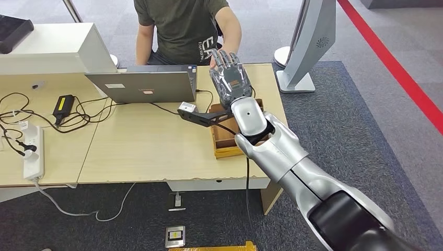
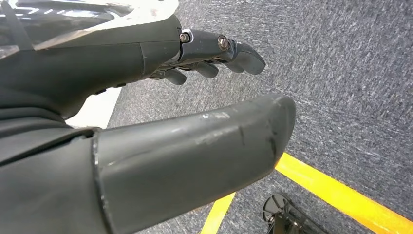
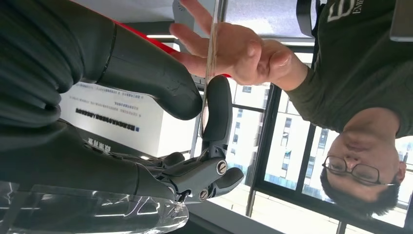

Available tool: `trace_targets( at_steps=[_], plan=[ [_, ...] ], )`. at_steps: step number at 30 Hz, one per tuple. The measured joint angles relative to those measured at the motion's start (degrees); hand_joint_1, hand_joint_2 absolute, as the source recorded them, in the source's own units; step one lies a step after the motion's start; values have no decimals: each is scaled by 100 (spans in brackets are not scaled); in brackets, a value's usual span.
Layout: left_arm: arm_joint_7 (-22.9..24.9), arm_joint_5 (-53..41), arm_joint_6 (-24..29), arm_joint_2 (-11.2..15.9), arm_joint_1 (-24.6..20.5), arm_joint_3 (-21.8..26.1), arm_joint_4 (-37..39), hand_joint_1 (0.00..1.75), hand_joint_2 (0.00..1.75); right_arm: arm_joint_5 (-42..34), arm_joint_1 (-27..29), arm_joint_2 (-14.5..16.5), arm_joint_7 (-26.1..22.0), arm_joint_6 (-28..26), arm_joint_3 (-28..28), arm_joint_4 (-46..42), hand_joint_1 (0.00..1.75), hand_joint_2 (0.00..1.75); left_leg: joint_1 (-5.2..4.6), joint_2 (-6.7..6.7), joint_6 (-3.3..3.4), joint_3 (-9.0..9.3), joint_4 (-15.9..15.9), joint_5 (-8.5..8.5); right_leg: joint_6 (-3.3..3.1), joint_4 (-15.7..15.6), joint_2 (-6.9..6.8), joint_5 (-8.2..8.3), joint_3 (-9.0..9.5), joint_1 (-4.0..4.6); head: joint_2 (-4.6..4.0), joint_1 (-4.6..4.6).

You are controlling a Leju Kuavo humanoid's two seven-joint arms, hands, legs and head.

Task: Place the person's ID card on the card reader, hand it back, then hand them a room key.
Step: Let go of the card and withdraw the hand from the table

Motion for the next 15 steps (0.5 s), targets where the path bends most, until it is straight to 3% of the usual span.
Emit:
trace_targets(
  at_steps=[15],
  plan=[
    [157, -59, 65, 7, -9, -104, -11, 0, 0, -114, 34, 315, -112, -119, 126, 392, 175, 175, 1, 0, 0, 1, 0, 0, -1, -1, 0, 0, -1, 1, 0, 1]
  ],
)
